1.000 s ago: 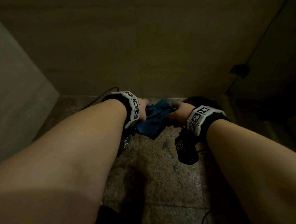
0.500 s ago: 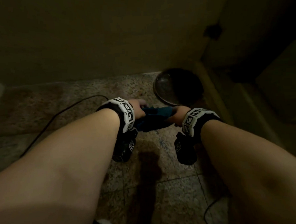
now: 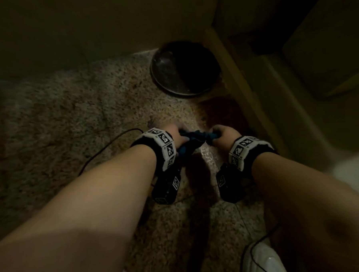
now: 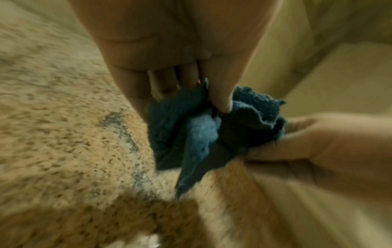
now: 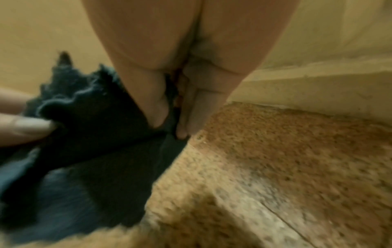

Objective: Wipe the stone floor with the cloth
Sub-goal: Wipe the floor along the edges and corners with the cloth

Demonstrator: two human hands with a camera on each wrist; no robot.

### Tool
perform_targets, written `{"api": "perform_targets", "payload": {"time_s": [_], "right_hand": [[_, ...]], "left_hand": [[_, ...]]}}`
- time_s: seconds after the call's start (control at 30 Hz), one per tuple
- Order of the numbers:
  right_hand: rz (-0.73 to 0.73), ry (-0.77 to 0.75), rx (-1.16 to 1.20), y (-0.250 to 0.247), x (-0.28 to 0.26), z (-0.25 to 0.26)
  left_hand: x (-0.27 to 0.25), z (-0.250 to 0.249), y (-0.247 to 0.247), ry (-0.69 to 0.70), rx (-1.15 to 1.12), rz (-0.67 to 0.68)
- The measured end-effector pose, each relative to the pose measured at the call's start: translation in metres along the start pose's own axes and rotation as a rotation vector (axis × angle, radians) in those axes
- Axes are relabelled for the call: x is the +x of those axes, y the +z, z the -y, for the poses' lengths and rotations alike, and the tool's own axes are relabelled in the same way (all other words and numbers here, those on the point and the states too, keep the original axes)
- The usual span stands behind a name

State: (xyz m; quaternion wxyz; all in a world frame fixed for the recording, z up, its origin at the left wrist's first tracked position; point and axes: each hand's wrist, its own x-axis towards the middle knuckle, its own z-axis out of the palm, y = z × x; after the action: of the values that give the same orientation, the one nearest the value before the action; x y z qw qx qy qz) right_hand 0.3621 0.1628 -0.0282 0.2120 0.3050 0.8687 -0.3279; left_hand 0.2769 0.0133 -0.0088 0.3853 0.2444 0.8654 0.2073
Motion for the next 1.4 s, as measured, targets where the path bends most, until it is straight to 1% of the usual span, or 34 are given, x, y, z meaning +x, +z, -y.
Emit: {"api": "perform_targets", "payload": {"time_s": [0.03, 0.1, 0.2, 0.27, 0.33, 0.37, 0.47, 0.5, 0.53, 0.6, 0.67, 0.77, 0.83, 0.9, 1.0, 1.07, 1.27, 1.33, 1.4], "right_hand": [[-0.019, -0.009, 0.001, 0.005, 0.003, -0.007], [-0.021, -0.015, -0.053, 0.017, 0.010, -0.022], [0.098, -0.003, -0.256, 0.040, 0.017, -0.047], [0.184, 0.014, -0.386, 0.051, 0.017, -0.061], [0.236, 0.016, -0.415, 0.055, 0.017, -0.069], [0.220, 0.011, -0.404, 0.056, 0.017, -0.071], [0.068, -0.025, -0.365, 0.062, 0.012, -0.063], [0.030, -0.057, -0.367, 0.068, 0.009, -0.057], [0.026, -0.097, -0.380, 0.076, 0.006, -0.051], [0.107, -0.150, -0.429, 0.094, 0.004, -0.038], [0.198, -0.137, -0.487, 0.111, 0.010, -0.028], [0.243, -0.064, -0.485, 0.125, 0.021, -0.024], [0.235, -0.063, -0.508, 0.128, 0.025, -0.028], [0.222, -0.098, -0.547, 0.128, 0.028, -0.033], [0.209, -0.130, -0.576, 0.119, 0.033, -0.042], [0.201, -0.119, -0.583, 0.112, 0.035, -0.050], [0.177, -0.058, -0.639, 0.102, 0.013, -0.086], [0.169, -0.017, -0.669, 0.101, 0.004, -0.092], [0.141, 0.029, -0.664, 0.104, -0.001, -0.091]], "left_hand": [[0.004, 0.002, 0.006, 0.016, 0.027, 0.001], [0.010, 0.008, 0.020, 0.046, 0.127, 0.090], [0.014, 0.020, 0.039, 0.050, 0.333, 0.247], [0.015, 0.028, 0.047, 0.006, 0.412, 0.272], [0.016, 0.033, 0.050, -0.029, 0.496, 0.260], [0.019, 0.035, 0.049, -0.050, 0.539, 0.259], [0.024, 0.045, 0.041, -0.145, 0.658, 0.221], [0.026, 0.050, 0.040, -0.154, 0.670, 0.202], [0.026, 0.054, 0.040, -0.159, 0.678, 0.195], [0.027, 0.061, 0.044, -0.171, 0.696, 0.200], [0.027, 0.068, 0.050, -0.172, 0.701, 0.223], [0.029, 0.073, 0.057, -0.199, 0.605, 0.238], [0.032, 0.074, 0.062, -0.210, 0.609, 0.229], [0.035, 0.075, 0.066, -0.219, 0.616, 0.203], [0.041, 0.072, 0.074, -0.244, 0.612, 0.174], [0.043, 0.069, 0.080, -0.252, 0.611, 0.179], [0.049, 0.063, 0.094, -0.139, 0.658, 0.148], [0.051, 0.062, 0.098, -0.105, 0.681, 0.144], [0.053, 0.062, 0.101, -0.099, 0.699, 0.160]]}}
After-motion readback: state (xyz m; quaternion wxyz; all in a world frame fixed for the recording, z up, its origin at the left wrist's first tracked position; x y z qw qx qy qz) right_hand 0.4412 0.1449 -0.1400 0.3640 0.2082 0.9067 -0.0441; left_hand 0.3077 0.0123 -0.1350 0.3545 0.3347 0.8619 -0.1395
